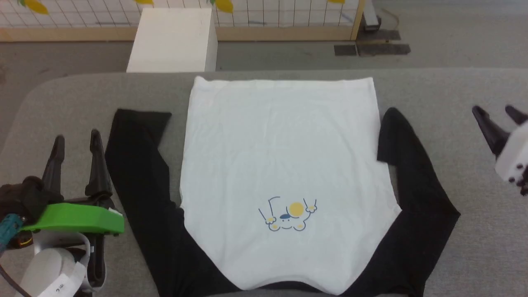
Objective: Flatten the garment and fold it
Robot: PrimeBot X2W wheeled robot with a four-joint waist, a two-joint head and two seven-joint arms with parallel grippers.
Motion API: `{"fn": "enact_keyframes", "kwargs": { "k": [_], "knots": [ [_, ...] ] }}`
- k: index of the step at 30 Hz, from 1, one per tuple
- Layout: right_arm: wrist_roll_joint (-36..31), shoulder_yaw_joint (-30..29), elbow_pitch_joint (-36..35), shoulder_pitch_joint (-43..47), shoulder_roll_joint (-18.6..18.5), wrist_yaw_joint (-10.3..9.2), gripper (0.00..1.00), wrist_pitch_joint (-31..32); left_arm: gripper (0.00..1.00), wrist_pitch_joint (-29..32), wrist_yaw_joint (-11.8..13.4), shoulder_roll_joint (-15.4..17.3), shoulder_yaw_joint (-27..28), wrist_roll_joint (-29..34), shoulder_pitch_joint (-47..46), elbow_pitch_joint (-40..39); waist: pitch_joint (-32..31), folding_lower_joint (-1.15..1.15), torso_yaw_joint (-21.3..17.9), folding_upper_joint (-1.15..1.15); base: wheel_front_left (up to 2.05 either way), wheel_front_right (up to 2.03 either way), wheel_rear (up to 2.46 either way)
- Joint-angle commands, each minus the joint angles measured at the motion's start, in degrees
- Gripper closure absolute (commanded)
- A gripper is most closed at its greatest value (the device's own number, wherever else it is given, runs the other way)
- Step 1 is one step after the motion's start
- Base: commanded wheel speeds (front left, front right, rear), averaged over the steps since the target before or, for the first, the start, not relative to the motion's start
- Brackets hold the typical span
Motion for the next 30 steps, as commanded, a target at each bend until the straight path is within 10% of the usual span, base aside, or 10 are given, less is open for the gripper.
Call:
{"fn": "enact_keyframes", "kwargs": {
  "k": [1, 22, 25, 30],
  "knots": [
    [-0.9, 0.9, 1.8, -2.7, -0.3, -0.08, 0.0, 1.0, 0.0, -1.0, -0.7, 0.4, -0.2, 1.0, -1.5, 0.4, 5.8, 0.0, 0.8, 0.0, 0.0, 0.0, 0.0],
    [-6.4, 17.4, 21.0, -22.2, -2.3, -0.08, 0.0, 11.8, 0.0, -3.3, -4.6, -4.4, 1.6, 4.5, -6.2, 1.5, 17.9, 0.0, 5.0, 0.0, 0.0, 0.0, 0.0],
    [-6.2, 16.9, 22.4, -22.8, -2.2, -0.08, 1.0, 11.6, 0.0, -3.3, -5.2, -5.1, 2.1, 5.0, -6.5, 2.0, 17.8, 0.0, 4.7, 0.0, 0.0, 0.0, 0.0],
    [-6.2, 14.2, 23.6, -23.1, -1.9, -0.08, 1.0, 9.9, 0.0, -3.3, -6.0, -6.0, 2.7, 5.8, -6.4, 2.9, 16.4, 0.0, 3.8, 0.0, 0.0, 0.0, 0.0]
  ]
}}
